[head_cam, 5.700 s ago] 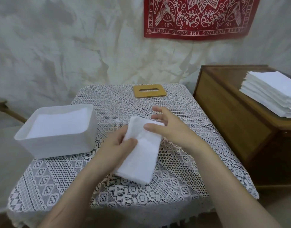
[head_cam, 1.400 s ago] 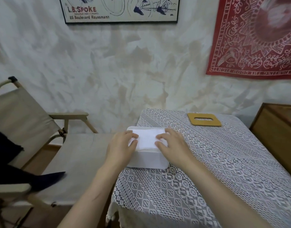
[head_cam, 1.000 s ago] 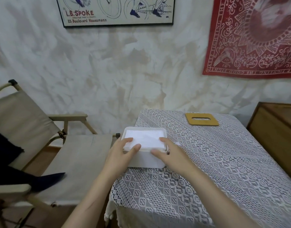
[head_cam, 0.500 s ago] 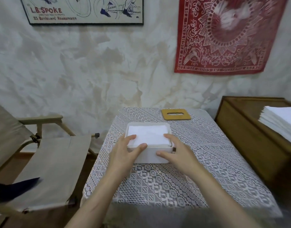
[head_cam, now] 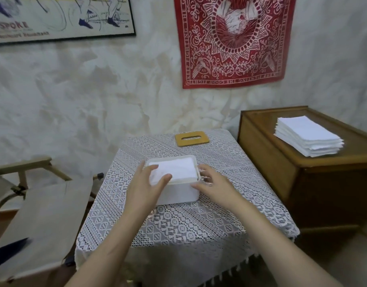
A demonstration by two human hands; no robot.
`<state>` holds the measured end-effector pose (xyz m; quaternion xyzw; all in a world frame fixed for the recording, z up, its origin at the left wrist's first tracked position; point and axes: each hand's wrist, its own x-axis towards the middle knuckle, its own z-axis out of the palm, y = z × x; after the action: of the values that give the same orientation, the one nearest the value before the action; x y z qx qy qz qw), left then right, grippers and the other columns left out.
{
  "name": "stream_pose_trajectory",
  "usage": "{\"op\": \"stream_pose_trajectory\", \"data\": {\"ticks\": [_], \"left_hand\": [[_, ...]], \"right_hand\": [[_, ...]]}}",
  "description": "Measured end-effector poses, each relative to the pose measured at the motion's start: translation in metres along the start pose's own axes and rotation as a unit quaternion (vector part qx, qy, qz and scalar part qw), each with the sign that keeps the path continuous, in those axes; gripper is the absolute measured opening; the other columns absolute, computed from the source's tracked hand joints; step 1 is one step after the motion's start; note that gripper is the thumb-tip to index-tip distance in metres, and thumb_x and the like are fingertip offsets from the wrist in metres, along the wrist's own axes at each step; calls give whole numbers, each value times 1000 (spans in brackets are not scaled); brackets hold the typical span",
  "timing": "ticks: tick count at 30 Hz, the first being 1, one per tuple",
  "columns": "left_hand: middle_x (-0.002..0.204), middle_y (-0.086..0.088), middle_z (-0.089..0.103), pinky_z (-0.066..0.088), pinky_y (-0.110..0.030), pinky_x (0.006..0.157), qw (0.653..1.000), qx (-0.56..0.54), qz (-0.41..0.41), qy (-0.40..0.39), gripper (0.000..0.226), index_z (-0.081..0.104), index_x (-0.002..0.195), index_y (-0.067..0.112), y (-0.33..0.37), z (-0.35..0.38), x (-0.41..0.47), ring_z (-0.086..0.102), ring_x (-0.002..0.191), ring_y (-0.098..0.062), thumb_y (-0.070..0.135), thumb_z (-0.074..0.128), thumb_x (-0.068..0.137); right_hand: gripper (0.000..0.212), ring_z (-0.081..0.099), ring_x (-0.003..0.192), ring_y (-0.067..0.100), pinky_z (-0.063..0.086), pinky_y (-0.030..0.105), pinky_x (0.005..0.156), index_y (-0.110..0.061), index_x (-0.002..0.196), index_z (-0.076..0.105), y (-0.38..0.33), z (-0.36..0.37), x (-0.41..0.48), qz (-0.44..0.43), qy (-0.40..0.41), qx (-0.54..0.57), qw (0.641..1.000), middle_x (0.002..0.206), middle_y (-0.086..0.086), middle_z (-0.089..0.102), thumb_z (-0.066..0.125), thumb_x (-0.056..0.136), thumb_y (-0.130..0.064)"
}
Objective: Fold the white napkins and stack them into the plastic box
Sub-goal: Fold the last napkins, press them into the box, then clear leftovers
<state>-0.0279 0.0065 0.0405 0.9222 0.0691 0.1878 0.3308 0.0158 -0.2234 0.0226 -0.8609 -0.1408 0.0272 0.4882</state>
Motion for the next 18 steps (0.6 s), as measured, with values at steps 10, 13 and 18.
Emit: {"op": "stream_pose_trajectory", "data": {"ticks": [10,13,18], "left_hand": [[136,6,64,38,-29,94,984,-2,178,-22,31,65,131,25,117,40,23,56,128,-16,35,61,102],[135,6,66,45,-35,102,976,-7,211,-48,32,66,130,25,151,58,32,59,128,-16,36,64,100],[132,4,68,46,-36,99,963,5,258,-78,29,68,127,23,212,88,38,59,126,-19,35,62,101]], "right_hand": [[49,62,109,8,51,33,93,-36,143,50,-9,-118,-30,-9,114,-121,986,120,-13,64,61,97,-52],[47,62,108,8,52,35,94,-34,141,53,-13,-151,-44,-18,149,-157,976,118,-12,68,61,98,-49],[36,62,105,9,51,34,91,-29,133,60,-6,-201,-64,-4,199,-183,963,111,-10,69,61,99,-41]]}}
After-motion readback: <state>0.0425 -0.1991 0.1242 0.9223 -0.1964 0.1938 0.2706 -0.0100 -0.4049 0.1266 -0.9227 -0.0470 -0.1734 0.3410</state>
